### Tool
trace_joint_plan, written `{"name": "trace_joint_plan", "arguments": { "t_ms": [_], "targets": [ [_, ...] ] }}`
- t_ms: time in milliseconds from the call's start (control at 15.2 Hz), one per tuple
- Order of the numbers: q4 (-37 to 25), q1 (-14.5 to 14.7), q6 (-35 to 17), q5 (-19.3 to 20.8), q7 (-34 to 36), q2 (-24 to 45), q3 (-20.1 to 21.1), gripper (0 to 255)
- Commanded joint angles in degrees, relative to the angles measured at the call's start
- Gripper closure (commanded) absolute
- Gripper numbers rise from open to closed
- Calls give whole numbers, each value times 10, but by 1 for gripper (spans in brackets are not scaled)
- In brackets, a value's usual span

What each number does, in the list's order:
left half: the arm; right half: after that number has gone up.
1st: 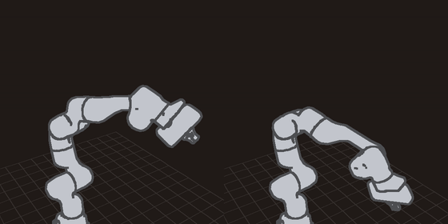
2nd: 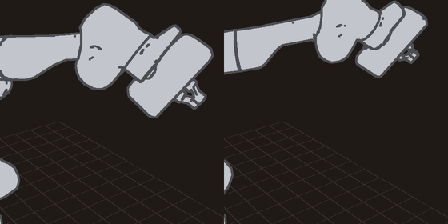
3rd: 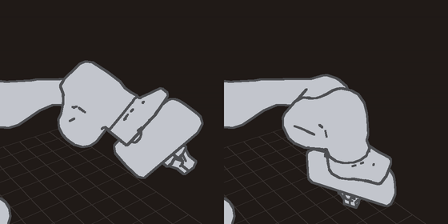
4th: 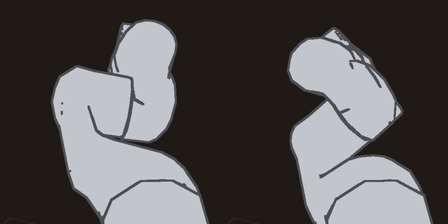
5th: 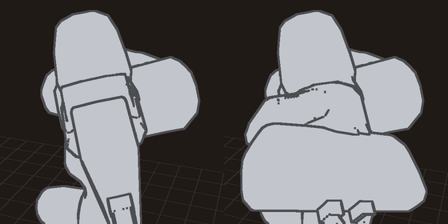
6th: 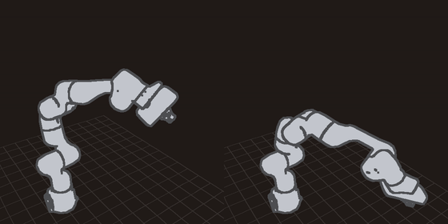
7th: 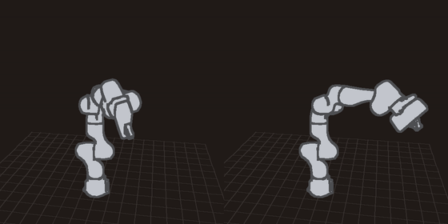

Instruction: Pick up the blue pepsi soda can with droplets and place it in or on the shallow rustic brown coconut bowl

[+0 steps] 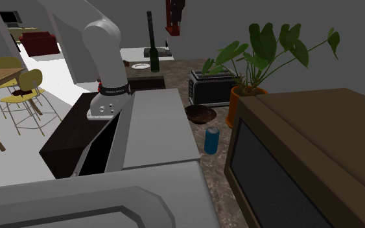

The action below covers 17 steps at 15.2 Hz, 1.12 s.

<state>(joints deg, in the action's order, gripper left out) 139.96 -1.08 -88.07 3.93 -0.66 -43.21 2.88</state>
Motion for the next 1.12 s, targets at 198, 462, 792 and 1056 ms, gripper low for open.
{"name": "trace_joint_plan", "arguments": {
  "t_ms": [198, 462, 792, 1056],
  "targets": [
    [42, -11, -58, 15, -12, 12, -18, 0],
    [89, -27, -140, 36, -27, 42, -44, 0],
    [129, -49, -249, 63, -43, 104, -76, 0],
    [145, -67, -341, 83, -56, 174, -103, 0]
  ]
}}
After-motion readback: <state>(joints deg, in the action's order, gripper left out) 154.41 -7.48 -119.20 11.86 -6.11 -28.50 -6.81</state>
